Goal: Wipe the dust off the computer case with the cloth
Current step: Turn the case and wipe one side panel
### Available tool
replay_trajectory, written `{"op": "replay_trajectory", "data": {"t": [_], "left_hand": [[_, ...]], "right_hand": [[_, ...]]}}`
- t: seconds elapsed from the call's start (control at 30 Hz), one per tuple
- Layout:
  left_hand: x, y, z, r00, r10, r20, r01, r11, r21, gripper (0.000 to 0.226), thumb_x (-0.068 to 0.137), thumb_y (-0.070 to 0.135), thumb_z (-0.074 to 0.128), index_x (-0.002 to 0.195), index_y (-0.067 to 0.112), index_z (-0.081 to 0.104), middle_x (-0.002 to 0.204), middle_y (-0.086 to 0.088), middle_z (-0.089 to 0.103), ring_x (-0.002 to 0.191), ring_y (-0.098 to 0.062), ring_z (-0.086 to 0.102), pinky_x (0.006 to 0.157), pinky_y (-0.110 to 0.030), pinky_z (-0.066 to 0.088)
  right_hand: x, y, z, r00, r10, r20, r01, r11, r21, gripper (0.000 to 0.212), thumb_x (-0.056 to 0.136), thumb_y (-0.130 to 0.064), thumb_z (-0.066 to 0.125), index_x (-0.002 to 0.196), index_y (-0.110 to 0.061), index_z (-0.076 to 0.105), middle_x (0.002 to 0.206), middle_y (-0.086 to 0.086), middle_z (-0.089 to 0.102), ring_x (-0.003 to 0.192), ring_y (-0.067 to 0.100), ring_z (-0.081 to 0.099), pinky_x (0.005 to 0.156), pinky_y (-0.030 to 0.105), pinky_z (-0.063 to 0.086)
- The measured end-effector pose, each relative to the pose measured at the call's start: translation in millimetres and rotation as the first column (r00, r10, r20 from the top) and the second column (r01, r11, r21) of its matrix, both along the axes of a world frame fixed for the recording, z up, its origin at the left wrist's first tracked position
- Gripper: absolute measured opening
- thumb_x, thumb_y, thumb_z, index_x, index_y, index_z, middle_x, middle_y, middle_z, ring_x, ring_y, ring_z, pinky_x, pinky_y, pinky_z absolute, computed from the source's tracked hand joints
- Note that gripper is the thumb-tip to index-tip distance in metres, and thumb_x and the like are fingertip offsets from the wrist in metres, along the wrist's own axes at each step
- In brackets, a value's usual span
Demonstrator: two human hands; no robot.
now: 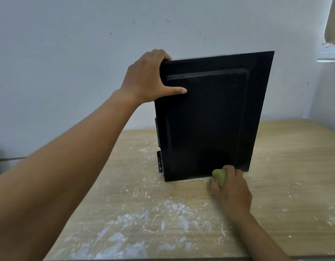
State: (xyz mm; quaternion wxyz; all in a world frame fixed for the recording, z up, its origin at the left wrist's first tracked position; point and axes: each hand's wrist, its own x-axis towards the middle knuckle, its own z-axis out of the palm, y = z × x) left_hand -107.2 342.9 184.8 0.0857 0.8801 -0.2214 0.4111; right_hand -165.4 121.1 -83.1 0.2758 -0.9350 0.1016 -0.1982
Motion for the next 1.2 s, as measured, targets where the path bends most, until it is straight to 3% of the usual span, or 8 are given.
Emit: {"op": "replay_trajectory", "data": {"t": [0.2,0.4,0.57,0.7,0.8,0.97,1.07,1.2], "left_hand": [[-2.1,-20.6,19.6,0.986,0.166,-0.025,-0.156,0.961,0.230,0.092,0.059,0.088,0.059,0.127,0.026,0.056,0.118,0.007,0.064,0.109,-0.019,0.059,0.082,-0.033,0.039],[-5.3,-30.0,11.0,0.974,0.227,-0.002,-0.223,0.956,0.189,0.098,0.061,0.088,0.059,0.136,0.025,0.051,0.124,0.004,0.064,0.114,-0.023,0.059,0.089,-0.036,0.043],[-5.9,-32.3,9.9,0.969,0.246,-0.007,-0.242,0.957,0.162,0.098,0.058,0.089,0.058,0.134,0.027,0.053,0.124,0.007,0.065,0.112,-0.023,0.060,0.088,-0.036,0.043],[-6.6,-30.7,8.9,0.966,0.258,-0.012,-0.253,0.955,0.152,0.104,0.053,0.094,0.050,0.133,0.028,0.055,0.124,0.009,0.065,0.112,-0.021,0.061,0.088,-0.036,0.044],[-8.1,-30.6,9.2,0.966,0.260,-0.013,-0.255,0.956,0.144,0.104,0.051,0.095,0.050,0.132,0.029,0.056,0.123,0.009,0.066,0.112,-0.021,0.062,0.089,-0.037,0.045],[-8.8,-31.3,8.6,0.969,0.245,-0.008,-0.242,0.961,0.136,0.103,0.052,0.095,0.053,0.131,0.028,0.058,0.122,0.009,0.067,0.110,-0.021,0.063,0.090,-0.038,0.045],[-8.3,-31.2,8.1,0.970,0.242,-0.006,-0.239,0.961,0.141,0.101,0.053,0.093,0.052,0.131,0.028,0.058,0.121,0.008,0.067,0.109,-0.022,0.063,0.089,-0.038,0.045],[-7.1,-31.1,8.3,0.970,0.243,0.004,-0.242,0.960,0.142,0.102,0.053,0.093,0.052,0.131,0.028,0.057,0.121,0.007,0.067,0.109,-0.024,0.063,0.089,-0.039,0.045]], "right_hand": [[0.3,13.9,2.5,0.996,0.093,0.010,-0.092,0.995,-0.027,0.036,0.089,-0.030,0.062,0.119,-0.019,0.045,0.110,0.004,0.048,0.087,0.023,0.055,0.063,0.029,0.038],[-0.3,27.4,-0.1,0.945,0.322,0.060,-0.311,0.939,-0.145,0.034,0.088,-0.038,0.063,0.117,-0.023,0.054,0.105,-0.001,0.054,0.086,0.018,0.058,0.062,0.026,0.037],[3.1,16.6,4.3,0.891,0.454,0.025,-0.443,0.879,-0.174,0.036,0.092,-0.046,0.054,0.122,-0.027,0.047,0.112,-0.008,0.052,0.096,0.014,0.056,0.071,0.027,0.042],[3.8,2.0,5.1,0.954,0.297,0.046,-0.299,0.953,0.043,0.032,0.092,-0.045,0.055,0.116,-0.028,0.044,0.111,-0.007,0.050,0.091,0.018,0.057,0.071,0.033,0.044],[6.6,-11.6,4.6,0.989,0.147,0.034,-0.150,0.983,0.110,0.028,0.092,-0.042,0.057,0.112,-0.027,0.044,0.107,-0.005,0.051,0.086,0.020,0.056,0.067,0.032,0.039],[13.6,-40.3,2.2,0.981,-0.186,0.055,0.157,0.929,0.335,0.029,0.090,-0.028,0.062,0.113,-0.019,0.047,0.113,0.003,0.052,0.079,0.025,0.051,0.068,0.033,0.038],[15.6,-43.9,4.5,0.973,-0.226,0.049,0.196,0.917,0.346,0.033,0.090,-0.027,0.062,0.116,-0.014,0.045,0.115,0.008,0.051,0.085,0.034,0.056,0.068,0.035,0.039],[15.0,-38.6,5.3,0.984,-0.175,0.039,0.157,0.946,0.282,0.030,0.090,-0.029,0.061,0.111,-0.015,0.045,0.107,0.007,0.052,0.083,0.030,0.055,0.068,0.035,0.040]]}}
